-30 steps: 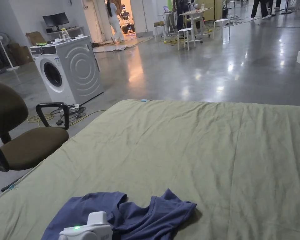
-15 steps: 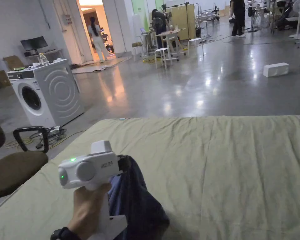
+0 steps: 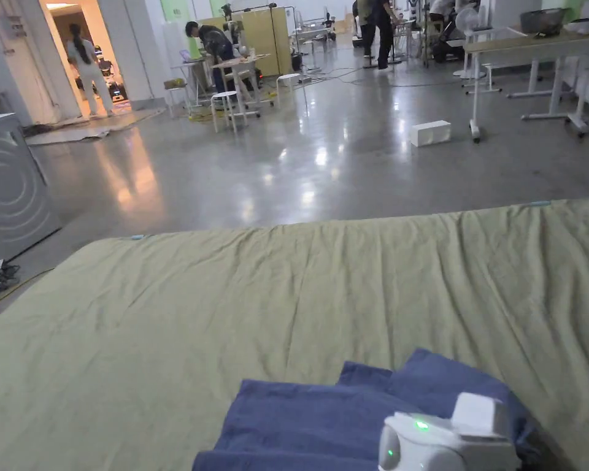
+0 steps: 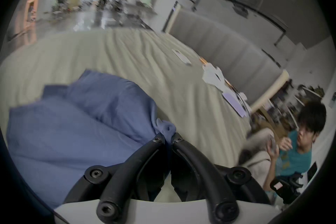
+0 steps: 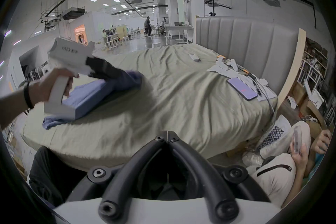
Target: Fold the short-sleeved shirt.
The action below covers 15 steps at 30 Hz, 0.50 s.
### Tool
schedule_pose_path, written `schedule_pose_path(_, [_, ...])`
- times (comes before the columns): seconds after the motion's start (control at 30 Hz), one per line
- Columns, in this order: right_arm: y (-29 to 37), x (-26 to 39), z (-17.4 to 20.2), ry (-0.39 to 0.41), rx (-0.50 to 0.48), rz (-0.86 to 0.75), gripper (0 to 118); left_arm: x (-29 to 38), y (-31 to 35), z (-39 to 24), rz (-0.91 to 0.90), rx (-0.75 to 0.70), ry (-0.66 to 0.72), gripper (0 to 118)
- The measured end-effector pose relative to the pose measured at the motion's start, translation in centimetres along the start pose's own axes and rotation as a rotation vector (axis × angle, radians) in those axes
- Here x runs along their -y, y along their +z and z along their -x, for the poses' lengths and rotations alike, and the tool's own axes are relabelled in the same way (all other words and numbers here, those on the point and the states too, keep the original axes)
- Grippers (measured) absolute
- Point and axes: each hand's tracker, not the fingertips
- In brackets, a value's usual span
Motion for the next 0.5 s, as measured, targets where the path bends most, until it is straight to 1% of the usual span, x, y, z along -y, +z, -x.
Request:
schedule_pose_path(0.03, [0.1,0.2,-0.4,-0.002,0.008,0.006,0,1.5,-1.1,-1.8,0.042,0.027,-0.004,5])
schedule_pose_path(0.07, [0.2,0.4,-0.5,-0.001,0.017,0.009,0,2.9,-1.9,-3.2,0.045,0.042,0.006,5])
schedule_pose_path(0.1, [0.2,0.6,-0.7,-0.004,0.025,0.013,0,4.0,-1.6,-5.3,0.066,0.078,0.008,5])
schedule_pose_path(0.17, [0.2,1.0,-1.1,-0.019,0.029,0.024,0,5.7,-2.6,-7.4,0.103,0.156,0.068,5])
schedule_pose_path(0.2, [0.1,1.2,-1.1,-0.024,0.027,0.028,0,6.3,-2.9,-8.3,0.120,0.164,0.061,5])
schedule_pose_path(0.27, [0.0,1.4,-0.9,-0.021,0.027,0.034,0,7.3,-3.1,-10.1,0.124,0.145,-0.023,6])
schedule_pose_path(0.3, [0.0,1.4,-0.7,-0.016,0.027,0.035,0,7.3,-3.3,-10.2,0.122,0.111,-0.058,9])
schedule_pose_path(0.33, [0.0,1.2,-0.4,-0.009,0.025,0.032,0,7.1,-3.5,-9.8,0.120,0.075,-0.052,26])
schedule_pose_path(0.37, [0.1,1.1,-0.1,-0.004,0.020,0.027,0,6.9,-3.8,-9.1,0.119,0.102,-0.001,34])
schedule_pose_path(0.43, [0.1,0.8,0.4,0.003,0.003,0.012,0,5.9,-2.6,-7.0,0.098,0.183,0.154,49])
schedule_pose_path(0.47, [0.1,0.5,0.6,0.004,-0.010,0.001,0,5.2,-1.4,-6.1,0.070,0.176,0.189,76])
schedule_pose_path(0.5, [-0.1,0.1,0.9,0.006,-0.031,-0.008,0,4.8,0.1,-5.2,0.031,0.182,0.197,93])
